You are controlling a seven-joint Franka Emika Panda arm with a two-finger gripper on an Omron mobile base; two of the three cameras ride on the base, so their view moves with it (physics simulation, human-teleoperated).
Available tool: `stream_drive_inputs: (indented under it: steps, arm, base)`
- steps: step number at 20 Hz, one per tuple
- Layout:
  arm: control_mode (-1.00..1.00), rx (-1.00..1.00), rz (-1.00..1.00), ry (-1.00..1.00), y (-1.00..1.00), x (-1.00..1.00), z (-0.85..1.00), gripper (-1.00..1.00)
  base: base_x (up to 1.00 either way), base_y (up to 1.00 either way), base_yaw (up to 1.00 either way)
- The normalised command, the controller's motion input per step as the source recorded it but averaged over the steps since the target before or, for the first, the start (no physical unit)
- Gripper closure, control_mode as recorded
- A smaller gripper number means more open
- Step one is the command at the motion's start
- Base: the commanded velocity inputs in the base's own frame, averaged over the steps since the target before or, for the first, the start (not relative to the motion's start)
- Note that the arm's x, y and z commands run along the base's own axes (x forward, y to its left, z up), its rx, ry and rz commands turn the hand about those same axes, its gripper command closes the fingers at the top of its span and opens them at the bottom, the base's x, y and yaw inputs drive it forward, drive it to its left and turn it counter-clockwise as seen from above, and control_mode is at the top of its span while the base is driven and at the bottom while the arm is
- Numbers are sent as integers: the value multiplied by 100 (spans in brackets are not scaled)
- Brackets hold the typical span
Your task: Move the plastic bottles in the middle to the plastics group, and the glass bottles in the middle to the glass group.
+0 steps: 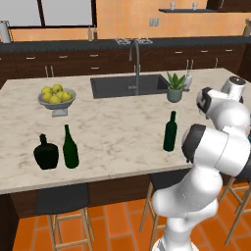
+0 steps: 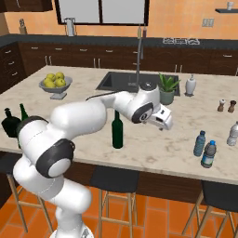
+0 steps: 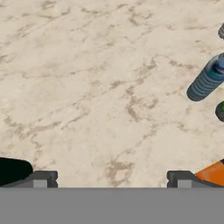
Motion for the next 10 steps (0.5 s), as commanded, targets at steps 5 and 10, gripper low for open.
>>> stream_drive_inputs:
  steps: [5, 10]
  arm:
    - [-100, -6, 17, 4, 86, -19, 28, -100]
    - [-100, -2, 7, -3, 81, -5, 19, -100]
  base:
    - [0, 0, 0]
    - [0, 0, 0]
